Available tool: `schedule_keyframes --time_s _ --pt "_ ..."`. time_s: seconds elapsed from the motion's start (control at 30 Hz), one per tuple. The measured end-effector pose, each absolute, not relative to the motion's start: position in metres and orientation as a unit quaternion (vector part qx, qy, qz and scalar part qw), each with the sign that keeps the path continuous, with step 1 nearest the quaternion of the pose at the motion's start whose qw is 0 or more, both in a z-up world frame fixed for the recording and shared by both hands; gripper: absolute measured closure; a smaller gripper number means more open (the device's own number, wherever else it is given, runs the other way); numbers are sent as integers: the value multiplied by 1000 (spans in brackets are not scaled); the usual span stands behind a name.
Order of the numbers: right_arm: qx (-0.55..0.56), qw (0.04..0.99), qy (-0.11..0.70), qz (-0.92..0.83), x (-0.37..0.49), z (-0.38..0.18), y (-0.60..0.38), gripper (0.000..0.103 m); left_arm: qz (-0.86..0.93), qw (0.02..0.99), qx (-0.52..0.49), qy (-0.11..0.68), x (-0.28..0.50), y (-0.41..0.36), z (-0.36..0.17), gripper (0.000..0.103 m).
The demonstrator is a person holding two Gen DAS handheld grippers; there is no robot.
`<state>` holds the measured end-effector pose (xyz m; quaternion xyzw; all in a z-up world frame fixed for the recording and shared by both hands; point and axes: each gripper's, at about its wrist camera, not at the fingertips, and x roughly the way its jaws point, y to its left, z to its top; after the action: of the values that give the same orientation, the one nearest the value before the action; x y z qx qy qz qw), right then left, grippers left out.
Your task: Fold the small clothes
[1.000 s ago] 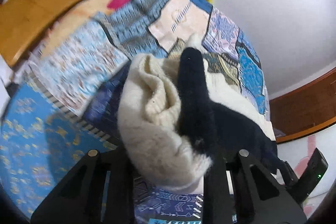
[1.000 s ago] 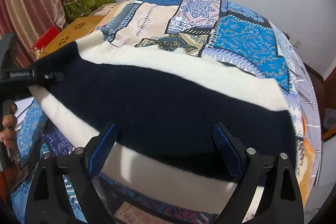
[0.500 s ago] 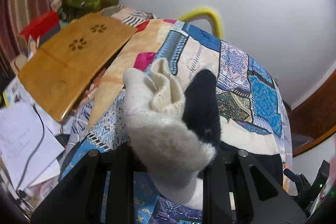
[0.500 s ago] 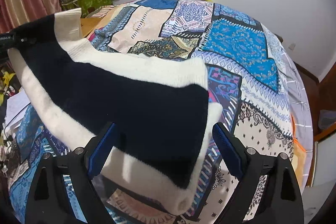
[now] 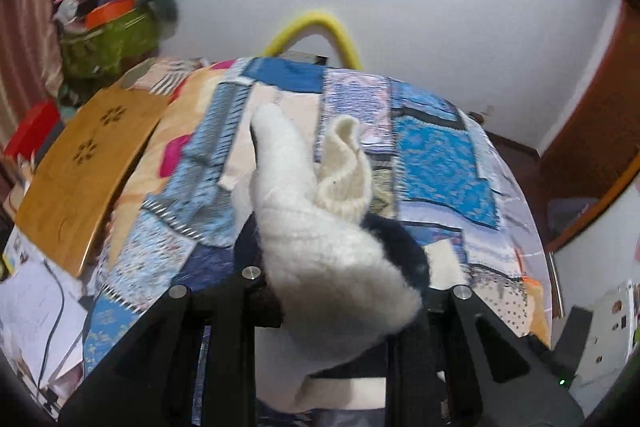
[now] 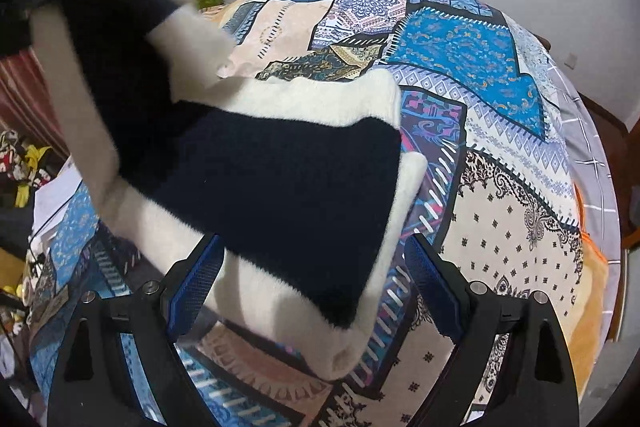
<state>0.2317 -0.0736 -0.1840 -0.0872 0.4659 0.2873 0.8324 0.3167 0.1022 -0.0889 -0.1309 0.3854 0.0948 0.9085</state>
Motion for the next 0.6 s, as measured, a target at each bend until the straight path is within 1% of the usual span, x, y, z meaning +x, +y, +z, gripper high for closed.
schedule_keyframes --time_s 0.27,0.4,0.6 --pt "-64 829 465 303 227 -181 -91 13 60 917 -107 379 355 28 -67 81" --pt "-46 832 461 305 227 -176 -104 13 33 912 -99 397 364 -4 -78 81" --pt "-29 836 464 290 231 -174 -128 13 2 896 -60 440 365 -39 -112 81"
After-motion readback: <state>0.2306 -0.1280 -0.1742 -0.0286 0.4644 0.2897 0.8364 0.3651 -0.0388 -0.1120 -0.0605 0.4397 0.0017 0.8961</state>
